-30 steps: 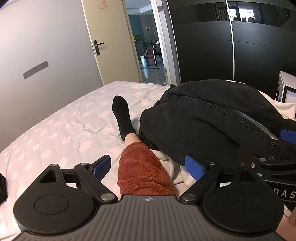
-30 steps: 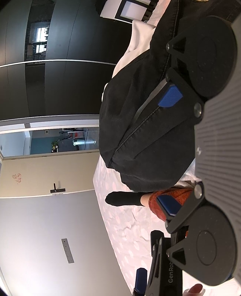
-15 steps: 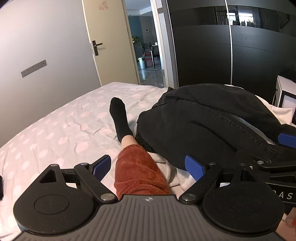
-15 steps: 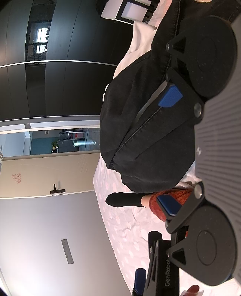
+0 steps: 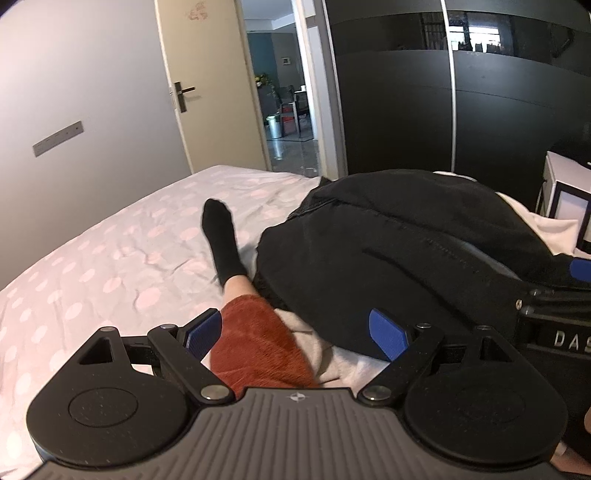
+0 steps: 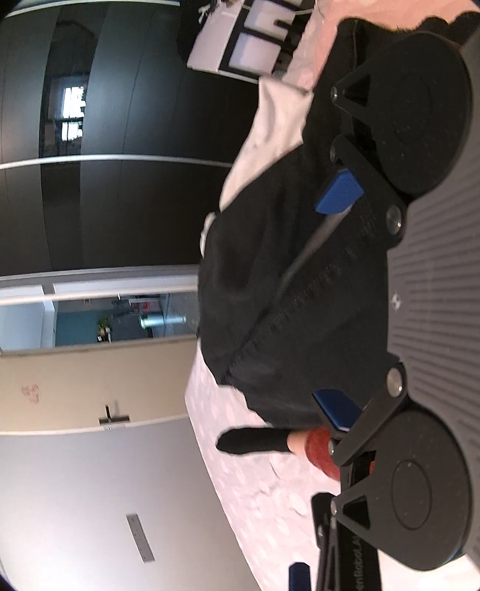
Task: Fold clothes
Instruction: 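Move both grippers open toward the black jeans lying on the bed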
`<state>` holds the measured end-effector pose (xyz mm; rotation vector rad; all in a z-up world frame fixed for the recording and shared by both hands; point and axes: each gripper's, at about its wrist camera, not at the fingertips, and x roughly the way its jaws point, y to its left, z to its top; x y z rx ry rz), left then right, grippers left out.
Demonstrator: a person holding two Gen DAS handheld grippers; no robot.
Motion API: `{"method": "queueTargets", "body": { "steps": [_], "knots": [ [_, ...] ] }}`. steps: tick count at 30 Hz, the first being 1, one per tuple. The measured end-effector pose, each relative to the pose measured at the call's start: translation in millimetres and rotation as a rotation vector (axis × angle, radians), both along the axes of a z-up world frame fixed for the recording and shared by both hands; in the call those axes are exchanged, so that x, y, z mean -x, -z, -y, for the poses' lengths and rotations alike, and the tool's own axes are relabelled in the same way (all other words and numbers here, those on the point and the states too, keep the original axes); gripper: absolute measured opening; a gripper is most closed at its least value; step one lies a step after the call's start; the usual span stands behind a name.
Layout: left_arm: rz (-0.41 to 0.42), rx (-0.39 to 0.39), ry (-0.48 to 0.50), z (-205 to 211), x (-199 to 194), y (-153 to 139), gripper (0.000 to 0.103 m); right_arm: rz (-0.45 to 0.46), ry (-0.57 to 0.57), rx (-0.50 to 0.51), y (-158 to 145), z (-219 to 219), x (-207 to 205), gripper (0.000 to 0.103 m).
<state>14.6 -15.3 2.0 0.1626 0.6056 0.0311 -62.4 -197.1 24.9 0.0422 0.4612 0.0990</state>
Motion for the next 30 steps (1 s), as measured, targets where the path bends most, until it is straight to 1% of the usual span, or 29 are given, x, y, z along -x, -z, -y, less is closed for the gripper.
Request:
{"method": "queueTargets", "body": {
  "steps": [4, 9, 15, 23, 30],
  "knots": [
    [0.022, -0.017, 0.027, 16.8, -7.8, -3.2, 0.103, 0.008, 0.044, -0.004, -5.0, 14.2, -6.4, 0.102],
    [0.030, -0.001, 0.060, 32.4, -17.1, -7.9, 0.103, 0.028, 0.096, -0.002, -12.5, 32.9, -13.3, 0.102],
    [0.045, -0.027, 0.100, 52.2, -28.4, -15.4, 0.103, 0.047, 0.154, -0.023, -19.1, 56.4, -18.4, 0.102],
    [0.022, -0.054, 0.105, 67.4, -37.1, -13.3, 0.103, 0.044, 0.153, -0.025, -17.6, 61.5, -22.7, 0.102],
    [0.019, -0.064, 0.098, 65.1, -36.8, -12.0, 0.103, 0.048, 0.121, -0.033, -16.0, 57.3, -20.3, 0.102]
  ]
}}
